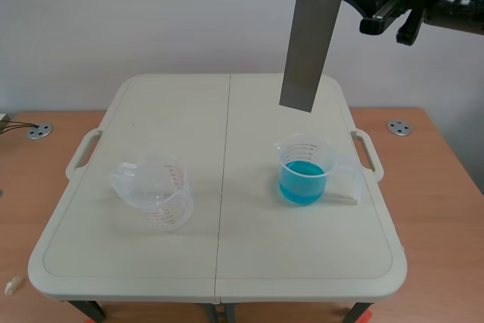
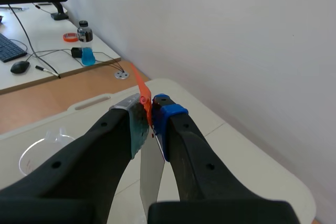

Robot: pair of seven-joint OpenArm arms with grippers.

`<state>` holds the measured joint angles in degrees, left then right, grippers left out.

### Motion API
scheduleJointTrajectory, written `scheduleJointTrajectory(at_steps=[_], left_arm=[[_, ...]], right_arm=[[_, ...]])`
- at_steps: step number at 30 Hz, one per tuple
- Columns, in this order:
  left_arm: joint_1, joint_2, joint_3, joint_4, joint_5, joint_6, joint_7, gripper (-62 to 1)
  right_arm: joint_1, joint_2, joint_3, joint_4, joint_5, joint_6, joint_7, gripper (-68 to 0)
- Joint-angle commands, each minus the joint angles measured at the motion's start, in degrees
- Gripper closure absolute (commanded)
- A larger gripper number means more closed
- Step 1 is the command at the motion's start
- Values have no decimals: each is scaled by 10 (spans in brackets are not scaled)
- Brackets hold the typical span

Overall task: Hold the metal plate by the orange handle, dip it into the blue solution, take it out and point at it, then put the plate back in the beaker on the left.
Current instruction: 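Raise the plate and point at it, then put the plate into the left beaker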

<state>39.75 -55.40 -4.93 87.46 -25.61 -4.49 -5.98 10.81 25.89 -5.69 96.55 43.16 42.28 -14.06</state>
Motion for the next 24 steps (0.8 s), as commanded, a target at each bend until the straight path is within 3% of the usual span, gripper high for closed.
scheduleJointTrajectory(at_steps=[1, 7, 10, 18, 24], left_arm=[[35, 8, -14, 1, -4, 6, -25, -18], [179, 23, -77, -3, -3, 8, -50, -18], [220, 38, -88, -14, 18, 9, -52, -18], [241, 100, -86, -52, 76, 4, -52, -18], [241, 137, -85, -70, 130, -31, -52, -18]], right_arm=[[19, -7, 5, 8, 10, 4, 4, -13], [42, -36, -7, 8, 10, 4, -14, -13], [56, -49, -24, 8, 10, 4, -26, -13], [93, -95, -71, 8, 5, 4, -52, -13], [113, -133, -111, 7, -16, 4, -64, -13]])
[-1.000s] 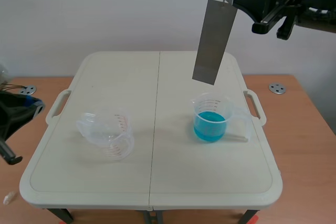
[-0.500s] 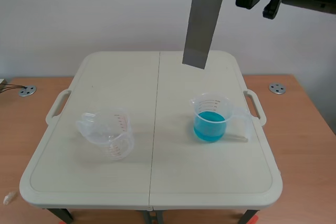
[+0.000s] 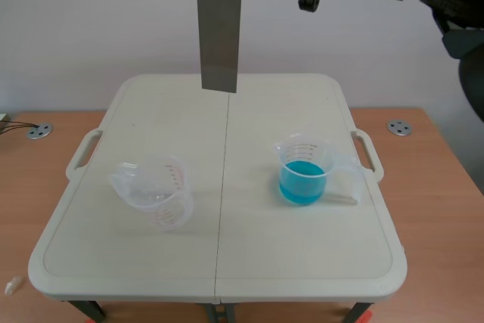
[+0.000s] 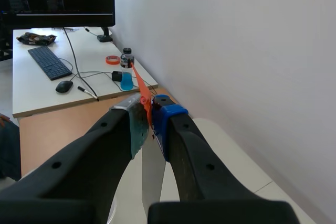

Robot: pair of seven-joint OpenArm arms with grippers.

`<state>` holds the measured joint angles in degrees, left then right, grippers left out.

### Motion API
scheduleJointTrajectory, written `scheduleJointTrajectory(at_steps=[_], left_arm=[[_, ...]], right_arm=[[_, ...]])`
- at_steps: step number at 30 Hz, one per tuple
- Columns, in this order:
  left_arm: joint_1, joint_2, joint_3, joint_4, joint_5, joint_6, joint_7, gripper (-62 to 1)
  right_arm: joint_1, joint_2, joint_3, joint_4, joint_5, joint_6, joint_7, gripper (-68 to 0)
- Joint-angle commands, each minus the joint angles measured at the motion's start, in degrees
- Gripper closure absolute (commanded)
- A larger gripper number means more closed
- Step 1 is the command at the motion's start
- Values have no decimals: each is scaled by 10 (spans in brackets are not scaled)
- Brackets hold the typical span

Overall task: Hold the metal plate by the orange handle, dip it into the blue solution, take it out and point at it, then put the plate back in the beaker on the left.
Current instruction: 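Put the plate into the left beaker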

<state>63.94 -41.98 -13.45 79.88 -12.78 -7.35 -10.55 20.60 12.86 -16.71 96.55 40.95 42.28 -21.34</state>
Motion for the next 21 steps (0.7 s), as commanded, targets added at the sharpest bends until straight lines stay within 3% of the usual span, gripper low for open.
scheduleJointTrajectory(at_steps=[1, 6, 21], left_arm=[[-2, 8, 0, 3, 8, -9, -6, -18], [-2, 30, 7, 2, 34, -29, -6, -18], [-2, 83, 89, -30, 104, -30, -4, -18]], right_arm=[[18, -10, -8, 7, 2, 4, 8, -13], [24, -40, -38, 7, -23, -5, 2, -13], [24, -109, -103, 3, -63, -8, -5, -13]])
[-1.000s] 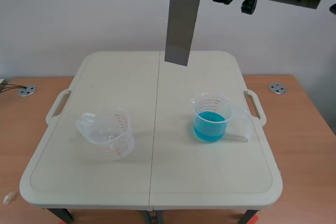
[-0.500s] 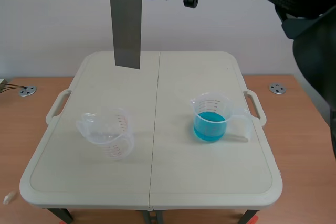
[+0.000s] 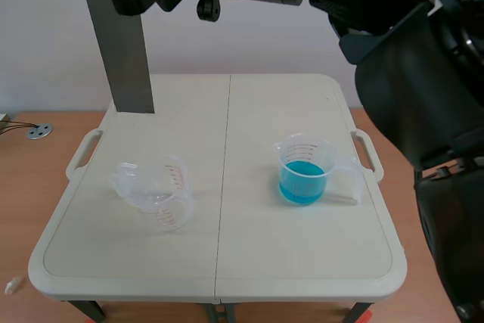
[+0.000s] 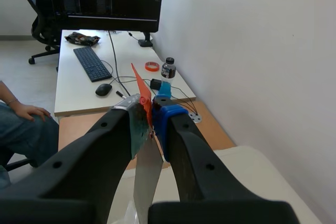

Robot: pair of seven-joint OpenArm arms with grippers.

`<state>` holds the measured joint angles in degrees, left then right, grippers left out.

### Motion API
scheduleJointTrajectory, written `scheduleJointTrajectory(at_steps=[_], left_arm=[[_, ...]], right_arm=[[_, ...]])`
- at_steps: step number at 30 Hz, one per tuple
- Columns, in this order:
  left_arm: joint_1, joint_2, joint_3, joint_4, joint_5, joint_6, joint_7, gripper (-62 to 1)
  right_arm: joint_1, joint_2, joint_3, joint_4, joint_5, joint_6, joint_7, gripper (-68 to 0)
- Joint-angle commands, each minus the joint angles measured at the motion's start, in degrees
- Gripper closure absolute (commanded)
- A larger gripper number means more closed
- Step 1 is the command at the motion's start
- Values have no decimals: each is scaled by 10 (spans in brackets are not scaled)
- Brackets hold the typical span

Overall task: Hold the metal plate by the orange handle, dip it into the blue solution, take it out and point at it, then put the plate back in the beaker on the left.
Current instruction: 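Put the plate into the left beaker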

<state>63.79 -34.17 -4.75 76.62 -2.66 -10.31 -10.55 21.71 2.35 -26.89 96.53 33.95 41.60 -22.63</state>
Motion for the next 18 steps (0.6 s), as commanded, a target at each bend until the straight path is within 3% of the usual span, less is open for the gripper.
scheduleJointTrajectory(at_steps=[1, 18], left_arm=[[0, 8, 8, 1, 9, 0, -4, -18], [-2, 23, 48, -6, 18, 1, -1, -19]], right_arm=[[13, -6, -2, 4, 7, -2, 8, -13], [32, -30, -38, -98, 7, -2, 18, -13]])
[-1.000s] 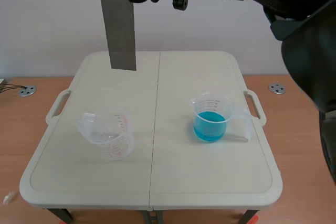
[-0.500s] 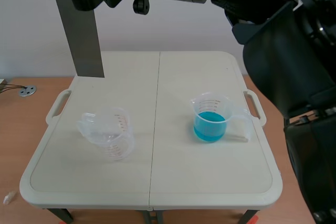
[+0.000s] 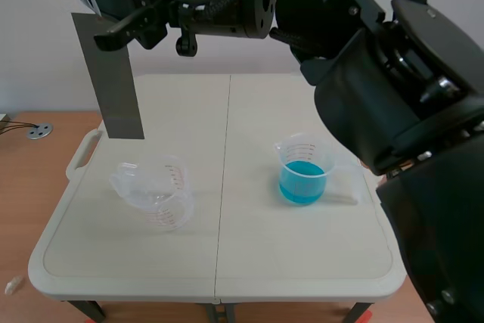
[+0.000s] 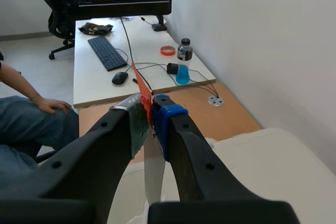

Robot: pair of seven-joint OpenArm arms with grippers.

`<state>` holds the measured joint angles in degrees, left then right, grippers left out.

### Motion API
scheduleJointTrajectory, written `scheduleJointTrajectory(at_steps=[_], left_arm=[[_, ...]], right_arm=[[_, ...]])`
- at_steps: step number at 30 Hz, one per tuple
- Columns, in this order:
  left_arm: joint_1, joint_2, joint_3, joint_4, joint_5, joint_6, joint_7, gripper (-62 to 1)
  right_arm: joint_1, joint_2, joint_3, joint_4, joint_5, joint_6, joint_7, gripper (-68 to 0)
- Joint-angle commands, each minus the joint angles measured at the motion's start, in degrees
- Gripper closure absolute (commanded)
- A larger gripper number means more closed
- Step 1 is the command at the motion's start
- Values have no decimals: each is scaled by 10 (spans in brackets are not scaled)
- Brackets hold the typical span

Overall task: Hold the metal plate by the orange handle, dip it into the blue solution, take it out and point at it, then put the plate back in the beaker on the left.
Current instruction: 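Put the plate into the left beaker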

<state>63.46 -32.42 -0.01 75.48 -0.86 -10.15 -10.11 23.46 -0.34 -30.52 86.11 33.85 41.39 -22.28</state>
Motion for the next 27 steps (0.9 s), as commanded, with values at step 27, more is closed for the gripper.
scheduleJointTrajectory(at_steps=[27], left_arm=[[2, 5, 1, 5, 0, -1, -6, -18]], right_arm=[[13, -3, -7, -88, 9, 7, 16, -13]])
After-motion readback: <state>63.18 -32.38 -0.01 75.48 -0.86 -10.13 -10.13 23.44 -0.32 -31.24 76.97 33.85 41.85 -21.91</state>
